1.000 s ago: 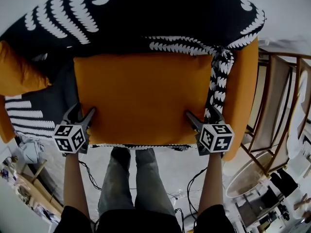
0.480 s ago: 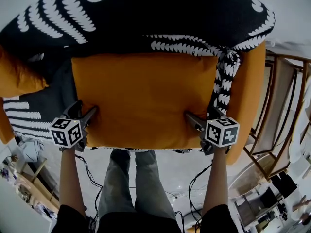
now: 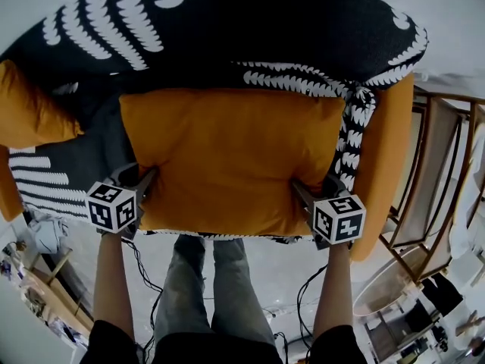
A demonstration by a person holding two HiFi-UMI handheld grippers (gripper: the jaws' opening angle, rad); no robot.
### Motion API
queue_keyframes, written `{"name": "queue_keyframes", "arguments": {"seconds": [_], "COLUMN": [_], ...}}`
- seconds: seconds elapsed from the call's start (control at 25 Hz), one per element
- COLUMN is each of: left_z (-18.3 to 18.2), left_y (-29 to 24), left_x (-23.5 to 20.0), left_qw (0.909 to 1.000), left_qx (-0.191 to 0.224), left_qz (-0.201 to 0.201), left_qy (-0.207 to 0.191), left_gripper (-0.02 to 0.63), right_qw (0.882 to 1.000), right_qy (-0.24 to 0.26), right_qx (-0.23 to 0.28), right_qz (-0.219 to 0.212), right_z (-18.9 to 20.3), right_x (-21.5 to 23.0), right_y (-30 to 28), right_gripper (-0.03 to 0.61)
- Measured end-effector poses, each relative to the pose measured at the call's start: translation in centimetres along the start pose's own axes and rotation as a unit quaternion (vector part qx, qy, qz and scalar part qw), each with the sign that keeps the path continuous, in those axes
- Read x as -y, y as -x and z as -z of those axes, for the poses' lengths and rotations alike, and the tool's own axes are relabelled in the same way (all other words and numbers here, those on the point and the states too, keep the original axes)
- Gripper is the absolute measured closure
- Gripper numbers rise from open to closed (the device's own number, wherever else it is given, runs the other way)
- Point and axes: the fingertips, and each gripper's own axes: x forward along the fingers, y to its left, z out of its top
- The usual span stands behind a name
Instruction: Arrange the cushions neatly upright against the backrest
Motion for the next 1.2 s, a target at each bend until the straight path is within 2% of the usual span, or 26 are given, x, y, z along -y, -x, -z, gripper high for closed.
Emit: {"name": "queue_keyframes", "arguments": {"seconds": [0.12, 0.4, 0.64, 0.84, 1.2], "left_z": [-0.2, 0.0, -3.2, -7.8, -16.8], "left_y": [1.2, 4.8, 8.0, 12.9, 19.8], "left_x": [0.3, 1.0, 1.7, 1.1, 0.6], "left_qw": [0.9996, 0.9964, 0.9901, 0.9778, 0.9569], "left_qx": [0.017, 0.066, 0.126, 0.192, 0.271], "left_qz": [-0.013, -0.028, -0.036, -0.049, -0.069], "left_qy": [-0.020, -0.046, -0.051, -0.067, -0.077], "left_gripper": [0.520, 0.558, 0.561, 0.561, 0.560], "right_qw": [0.999, 0.995, 0.988, 0.976, 0.954], "right_qy": [0.027, 0.064, 0.078, 0.101, 0.141], "right_qx": [0.020, 0.063, 0.117, 0.178, 0.252], "right_qz": [0.019, 0.053, 0.062, 0.073, 0.079], "right_z": [-0.4, -1.0, -3.5, -8.5, -18.9], "right_x": [-1.1, -4.3, -5.4, -7.8, -10.0], "right_y": [1.1, 3.7, 6.3, 9.0, 13.8], "right_gripper": [0.312, 0.329, 0.333, 0.333, 0.334]}}
